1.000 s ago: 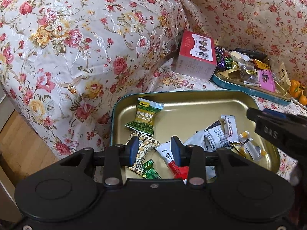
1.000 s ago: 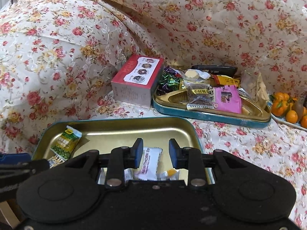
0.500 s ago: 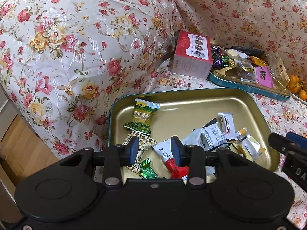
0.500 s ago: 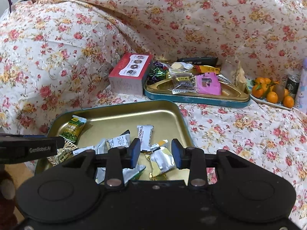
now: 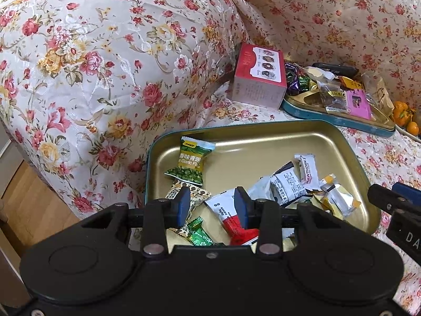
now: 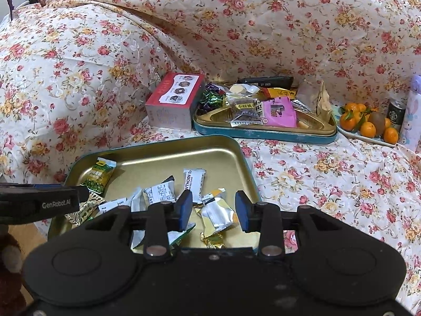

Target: Organize snacks

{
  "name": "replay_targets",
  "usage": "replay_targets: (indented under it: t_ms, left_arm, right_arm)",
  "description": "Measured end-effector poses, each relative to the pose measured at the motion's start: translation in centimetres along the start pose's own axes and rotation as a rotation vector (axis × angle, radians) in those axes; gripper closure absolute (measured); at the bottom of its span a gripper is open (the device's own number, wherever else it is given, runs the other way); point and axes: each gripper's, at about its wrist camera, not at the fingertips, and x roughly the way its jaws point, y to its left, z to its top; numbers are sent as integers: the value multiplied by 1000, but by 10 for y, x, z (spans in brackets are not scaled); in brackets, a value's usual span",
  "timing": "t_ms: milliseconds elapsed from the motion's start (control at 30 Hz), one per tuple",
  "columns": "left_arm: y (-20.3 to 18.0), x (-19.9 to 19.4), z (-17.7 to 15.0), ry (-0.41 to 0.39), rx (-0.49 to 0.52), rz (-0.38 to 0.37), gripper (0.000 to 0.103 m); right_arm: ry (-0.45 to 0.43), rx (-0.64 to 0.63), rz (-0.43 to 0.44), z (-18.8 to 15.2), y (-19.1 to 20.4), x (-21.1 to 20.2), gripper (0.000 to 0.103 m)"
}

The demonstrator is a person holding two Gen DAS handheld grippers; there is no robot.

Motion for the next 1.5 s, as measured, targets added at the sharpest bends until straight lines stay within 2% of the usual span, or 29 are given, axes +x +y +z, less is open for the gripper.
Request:
replay_targets:
  t_ms: [1500]
  left_arm:
    - [-1,-1,0,3,8,-2,56]
  right_arm:
    - [17,-13,18,-3,2,3,65]
